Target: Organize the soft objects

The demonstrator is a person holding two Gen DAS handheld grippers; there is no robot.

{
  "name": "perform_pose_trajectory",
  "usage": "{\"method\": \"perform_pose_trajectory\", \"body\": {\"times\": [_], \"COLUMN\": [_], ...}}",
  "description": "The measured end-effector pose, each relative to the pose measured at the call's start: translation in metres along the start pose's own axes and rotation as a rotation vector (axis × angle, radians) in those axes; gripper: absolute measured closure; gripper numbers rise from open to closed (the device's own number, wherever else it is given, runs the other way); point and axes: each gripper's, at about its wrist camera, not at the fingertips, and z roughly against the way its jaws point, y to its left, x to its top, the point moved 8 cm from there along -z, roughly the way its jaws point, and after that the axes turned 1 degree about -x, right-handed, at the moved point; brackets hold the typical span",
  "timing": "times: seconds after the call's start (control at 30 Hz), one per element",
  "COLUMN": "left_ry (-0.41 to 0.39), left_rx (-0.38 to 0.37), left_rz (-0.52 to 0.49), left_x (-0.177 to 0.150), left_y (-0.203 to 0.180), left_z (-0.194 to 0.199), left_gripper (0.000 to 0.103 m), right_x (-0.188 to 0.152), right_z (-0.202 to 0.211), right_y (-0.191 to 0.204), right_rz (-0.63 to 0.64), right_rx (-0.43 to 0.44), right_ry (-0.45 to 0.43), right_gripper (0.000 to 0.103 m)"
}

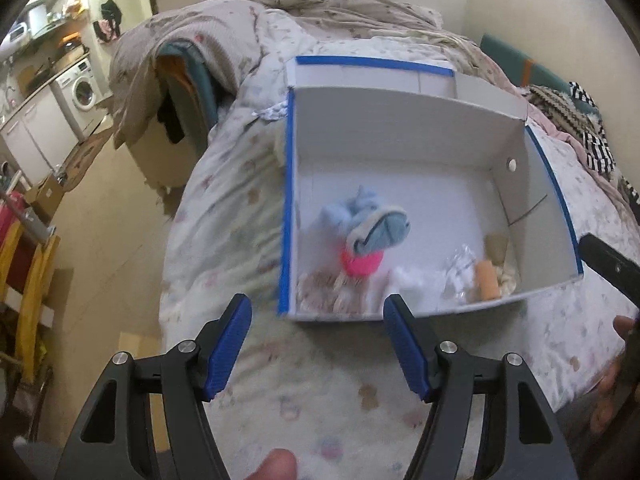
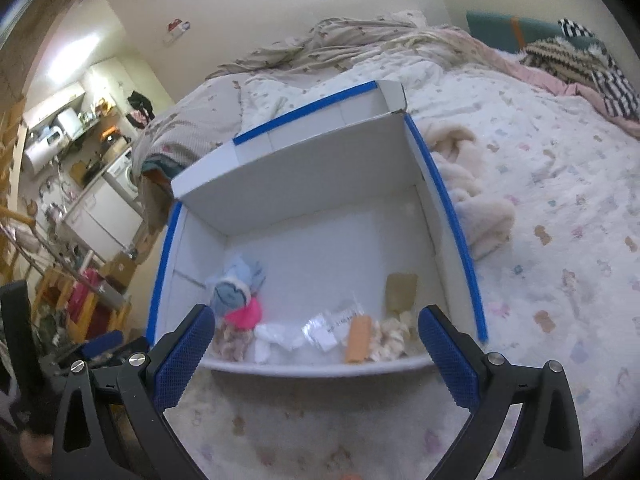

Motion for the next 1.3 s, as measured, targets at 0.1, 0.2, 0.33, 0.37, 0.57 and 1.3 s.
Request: {"method": "perform_pose_trajectory", "body": {"times": [0.1, 0.2, 0.33, 0.37, 0.57, 1.3], "left_ry": [0.007, 0.008, -0.078, -0.142, -0.360, -0.280], "left_rx": [0.008, 0.009, -0.019, -0.008, 0.109, 0.072], "left_rz": [0.011, 0.016, 0.083, 0.085, 0.078, 0.086], "left_x": [-0.016, -0.024, -0.019, -0.013, -0.001, -0.005], "left_y": [0.006, 0.004, 0.007, 0.008, 0.017, 0.012], "left_z": [0.008, 0.012, 0.026, 0.035, 0.065, 0.050], "left_gripper": [0.032, 0.007, 0.001, 0.001, 0.001, 0.001], "right_x": [-0.013, -0.021, -0.015, -0.013, -0.007, -0.007], "right_z": [0.008, 0.013, 0.021, 0.023, 0.026, 0.022], "right_y": [-0.001, 0.001, 0.015, 0.019, 0.032, 0.034], "right_rz": [0.024, 0.049, 0.126, 0.136, 0.159, 0.197], "right_rx": [-0.031, -0.072, -0.101, -0.097, -0.085, -0.144], "right_ry": [0.002, -0.011, -0.077, -0.095, -0.155, -0.176], "right_gripper": [0.000, 0.000, 0.000, 0.000, 0.000, 0.000]}}
